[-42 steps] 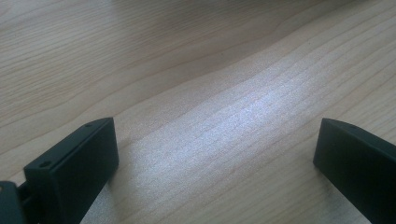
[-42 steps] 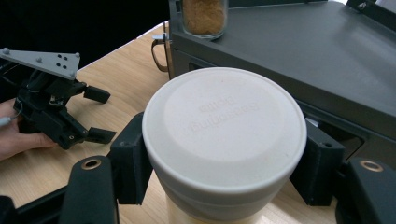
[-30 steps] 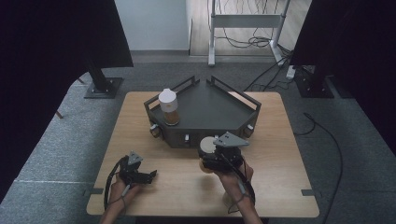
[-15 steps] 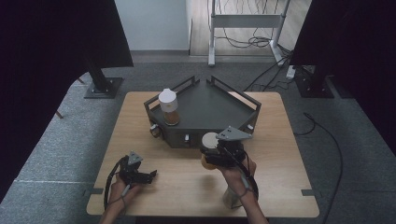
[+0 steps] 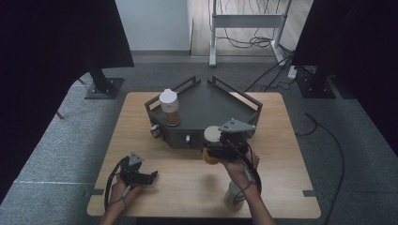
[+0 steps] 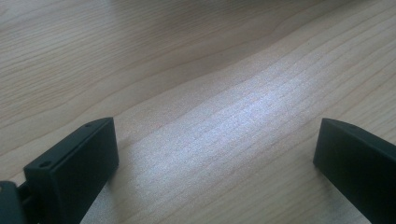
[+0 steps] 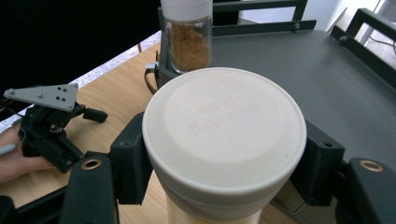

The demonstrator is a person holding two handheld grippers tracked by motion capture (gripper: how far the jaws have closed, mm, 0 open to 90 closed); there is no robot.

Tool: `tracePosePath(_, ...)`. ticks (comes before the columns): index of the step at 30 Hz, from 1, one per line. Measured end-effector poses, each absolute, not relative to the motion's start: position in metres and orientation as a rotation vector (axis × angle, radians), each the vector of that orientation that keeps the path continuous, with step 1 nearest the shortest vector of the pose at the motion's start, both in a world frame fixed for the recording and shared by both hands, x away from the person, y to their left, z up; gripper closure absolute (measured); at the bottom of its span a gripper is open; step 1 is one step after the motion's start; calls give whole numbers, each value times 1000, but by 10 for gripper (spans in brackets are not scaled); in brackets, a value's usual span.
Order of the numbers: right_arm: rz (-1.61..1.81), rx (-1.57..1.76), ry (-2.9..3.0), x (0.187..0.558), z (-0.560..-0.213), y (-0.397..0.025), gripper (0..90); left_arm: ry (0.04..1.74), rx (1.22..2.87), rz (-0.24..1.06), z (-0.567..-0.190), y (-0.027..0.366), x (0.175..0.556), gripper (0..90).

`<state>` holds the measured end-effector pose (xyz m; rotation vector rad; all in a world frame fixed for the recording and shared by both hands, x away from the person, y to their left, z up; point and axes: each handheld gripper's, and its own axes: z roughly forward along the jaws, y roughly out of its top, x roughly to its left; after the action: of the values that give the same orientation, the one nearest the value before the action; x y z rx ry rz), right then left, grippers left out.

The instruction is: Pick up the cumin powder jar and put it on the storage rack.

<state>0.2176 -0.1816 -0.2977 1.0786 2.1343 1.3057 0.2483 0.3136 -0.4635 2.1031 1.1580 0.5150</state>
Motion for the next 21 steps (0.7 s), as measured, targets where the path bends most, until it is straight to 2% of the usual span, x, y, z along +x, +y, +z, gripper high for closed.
tracePosePath(21,1314,1121,2103,242,-273,-197,331,1154,2105,514,-463,314,249,0)
